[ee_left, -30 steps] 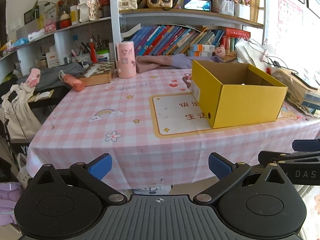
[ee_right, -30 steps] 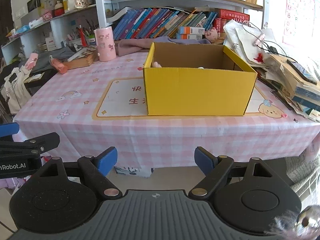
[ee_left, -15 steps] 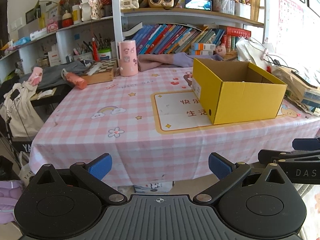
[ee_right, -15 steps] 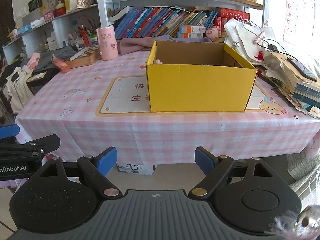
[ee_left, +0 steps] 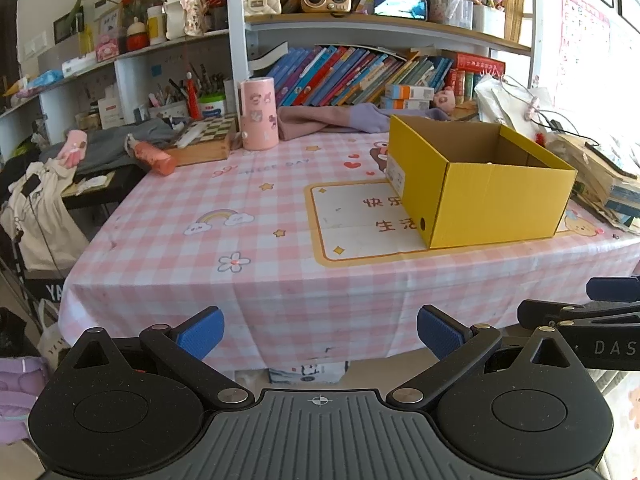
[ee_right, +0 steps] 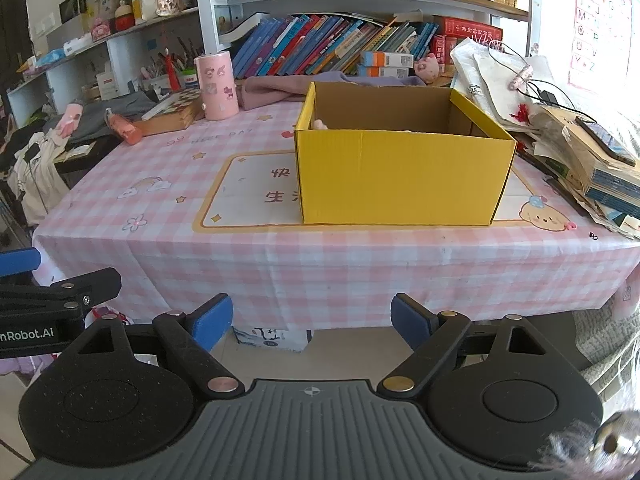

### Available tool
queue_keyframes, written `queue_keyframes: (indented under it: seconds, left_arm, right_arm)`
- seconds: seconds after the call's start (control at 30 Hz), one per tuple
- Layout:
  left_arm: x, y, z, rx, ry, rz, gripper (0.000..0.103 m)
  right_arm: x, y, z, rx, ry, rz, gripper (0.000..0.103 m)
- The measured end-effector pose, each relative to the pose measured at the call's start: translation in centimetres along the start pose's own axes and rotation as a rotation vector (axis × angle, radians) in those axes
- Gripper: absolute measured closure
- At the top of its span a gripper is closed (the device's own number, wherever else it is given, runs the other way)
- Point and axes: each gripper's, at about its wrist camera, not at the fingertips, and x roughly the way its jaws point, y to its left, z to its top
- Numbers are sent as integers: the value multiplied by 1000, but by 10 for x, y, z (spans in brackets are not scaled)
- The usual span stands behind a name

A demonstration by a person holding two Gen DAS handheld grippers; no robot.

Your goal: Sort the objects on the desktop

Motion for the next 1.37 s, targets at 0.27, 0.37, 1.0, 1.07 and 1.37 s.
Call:
queue_keyframes:
  seconds: [0.27, 0.37, 1.0, 1.07, 1.37]
  left_arm:
    - [3, 2, 0, -10, 15, 1, 0]
    - [4, 3, 1, -15, 18, 1, 0]
    - [10, 5, 4, -23, 22, -8, 0]
    - [11, 6, 6, -24, 18, -7, 0]
    - [17, 9, 7, -29, 30, -14, 0]
  right_arm:
    - [0, 0, 0, 0, 2, 1, 17]
    - [2, 1, 1, -2, 8, 3, 17]
    - [9, 3, 4, -3, 13, 2, 17]
    - [10, 4, 4, -1, 14, 1, 17]
    - [18, 6, 8, -2, 27, 1, 17]
